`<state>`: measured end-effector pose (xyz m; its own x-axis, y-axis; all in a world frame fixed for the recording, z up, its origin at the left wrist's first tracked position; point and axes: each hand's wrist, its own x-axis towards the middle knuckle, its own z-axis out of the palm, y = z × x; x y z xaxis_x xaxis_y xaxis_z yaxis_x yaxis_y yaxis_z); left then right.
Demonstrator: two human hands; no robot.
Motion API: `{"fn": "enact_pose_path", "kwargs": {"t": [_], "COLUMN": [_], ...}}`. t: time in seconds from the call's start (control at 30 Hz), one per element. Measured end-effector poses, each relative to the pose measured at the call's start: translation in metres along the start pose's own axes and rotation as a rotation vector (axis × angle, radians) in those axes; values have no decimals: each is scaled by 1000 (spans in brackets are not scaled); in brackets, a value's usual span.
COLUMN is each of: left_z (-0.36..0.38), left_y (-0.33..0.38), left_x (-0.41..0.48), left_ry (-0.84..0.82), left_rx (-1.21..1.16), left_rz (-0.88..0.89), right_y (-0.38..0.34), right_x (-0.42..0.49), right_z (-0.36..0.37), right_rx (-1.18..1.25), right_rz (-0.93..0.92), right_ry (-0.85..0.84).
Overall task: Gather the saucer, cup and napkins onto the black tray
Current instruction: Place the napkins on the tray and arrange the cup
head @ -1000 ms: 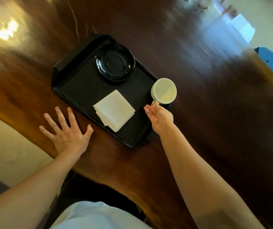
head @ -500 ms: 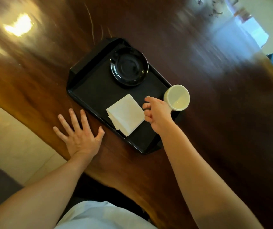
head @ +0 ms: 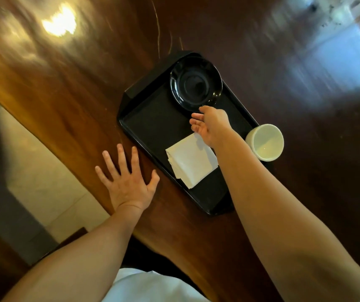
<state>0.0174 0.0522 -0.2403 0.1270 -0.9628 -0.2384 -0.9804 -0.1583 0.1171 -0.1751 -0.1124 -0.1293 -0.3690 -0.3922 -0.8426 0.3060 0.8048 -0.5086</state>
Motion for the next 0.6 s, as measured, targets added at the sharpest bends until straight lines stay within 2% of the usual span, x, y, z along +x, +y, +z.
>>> {"fn": "enact_pose_path", "kwargs": {"t": [0.07,0.13,0.17,0.23,0.3,0.43,0.6], "left_z": [2,4,5,8,9,10,6], "left_y": [-1,-2,-2,0,1,0,1], "left_x": [1,2,2,2,3,2,2], "left_ry": [7,16,21,32,37,33,34], "left_rx": [-6,-11,-10,-4,3,8,-10], "left_rz": [-1,-7,-10,-19,-22,-23,-27], "right_y": [0,6,11,28,44,61,56], "right_x": [4,4,5,8,6,12,17], "right_z": [-1,-8,-15,-32,-42,-49,-56], "right_rx": [-58,-222,-410,-943,-1227,-1204,-934], "right_rz": [-21,-95,-168,-341,-412,-495,-381], "right_ry": [22,34,44,72,39,-42,65]}}
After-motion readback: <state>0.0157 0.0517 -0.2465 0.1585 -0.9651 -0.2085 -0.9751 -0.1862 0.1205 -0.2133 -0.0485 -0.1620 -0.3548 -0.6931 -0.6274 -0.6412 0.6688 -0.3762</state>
